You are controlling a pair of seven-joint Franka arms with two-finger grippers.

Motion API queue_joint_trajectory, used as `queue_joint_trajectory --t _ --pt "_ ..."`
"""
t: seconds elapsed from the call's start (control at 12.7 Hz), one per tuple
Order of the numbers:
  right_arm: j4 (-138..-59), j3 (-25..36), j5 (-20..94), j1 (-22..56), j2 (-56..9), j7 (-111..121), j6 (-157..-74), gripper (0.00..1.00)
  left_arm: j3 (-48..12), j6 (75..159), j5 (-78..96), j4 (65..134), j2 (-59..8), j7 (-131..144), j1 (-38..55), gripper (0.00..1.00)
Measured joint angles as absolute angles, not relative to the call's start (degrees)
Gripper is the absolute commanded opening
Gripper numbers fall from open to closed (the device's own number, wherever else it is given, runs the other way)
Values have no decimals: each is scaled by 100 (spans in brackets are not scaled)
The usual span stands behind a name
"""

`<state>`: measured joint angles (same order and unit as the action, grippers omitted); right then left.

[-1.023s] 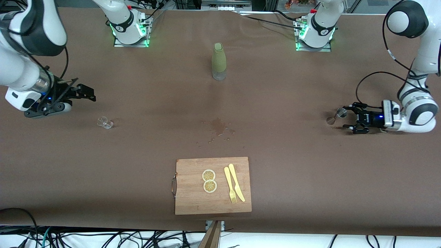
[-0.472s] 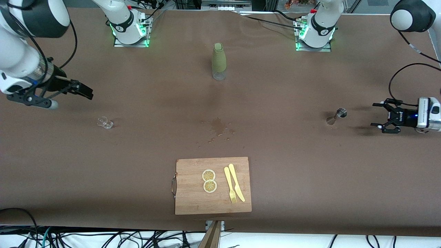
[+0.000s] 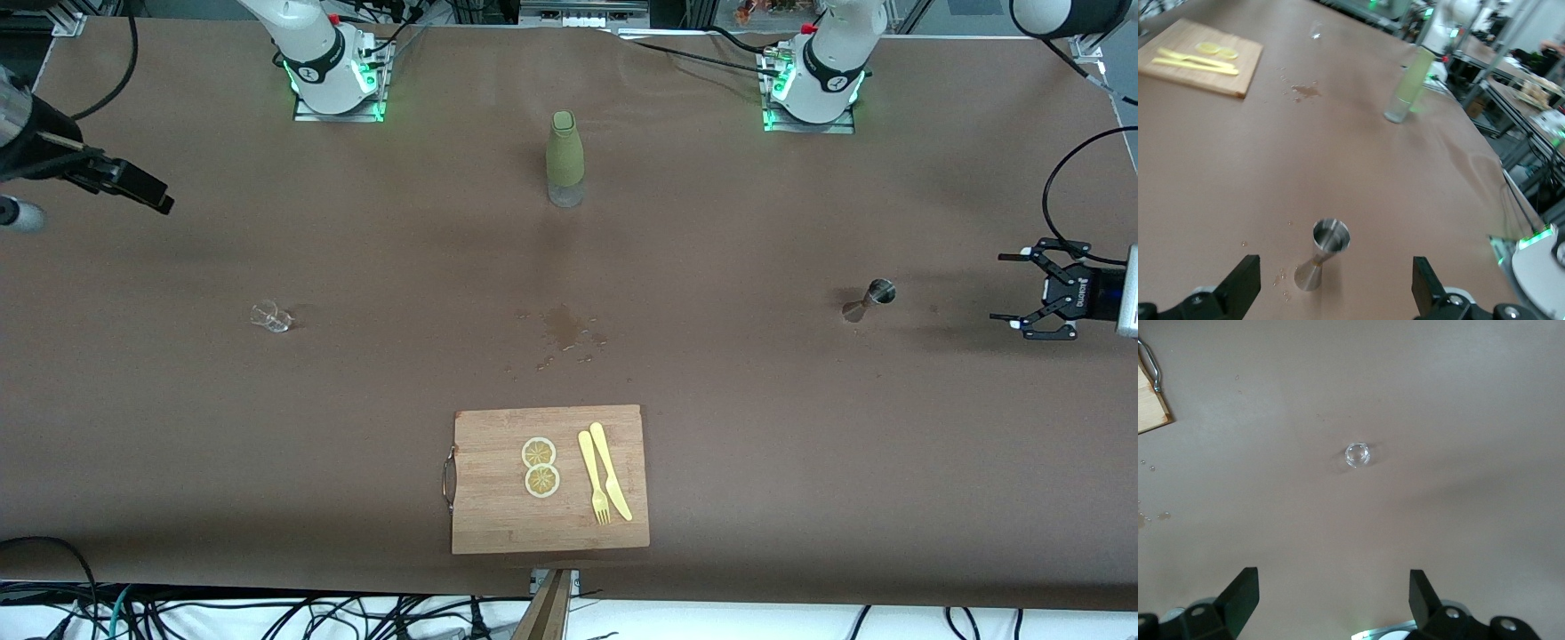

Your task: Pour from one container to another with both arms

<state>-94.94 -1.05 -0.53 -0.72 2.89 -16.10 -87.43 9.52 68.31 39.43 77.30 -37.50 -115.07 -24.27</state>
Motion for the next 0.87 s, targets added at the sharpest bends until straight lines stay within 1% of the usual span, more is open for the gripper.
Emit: queue_joint_trajectory --t 0.16,0.47,0.71,0.87 --pt "-9494 -53 -53 -60 286 -1322 -8717 100 951 7176 3834 8152 -3199 -10531 -2246 100" --pt "-9496 71 -64 -47 249 -1015 -8715 100 892 8139 3682 9371 -2083 -8708 -1915 100" --pt "-9496 70 -63 24 249 -1015 -8715 100 476 8986 3520 10297 -1323 -7768 -1801 100" --pt "-9496 71 -63 36 249 -1011 -8720 100 200 9403 3455 10691 -994 -7246 -1779 100"
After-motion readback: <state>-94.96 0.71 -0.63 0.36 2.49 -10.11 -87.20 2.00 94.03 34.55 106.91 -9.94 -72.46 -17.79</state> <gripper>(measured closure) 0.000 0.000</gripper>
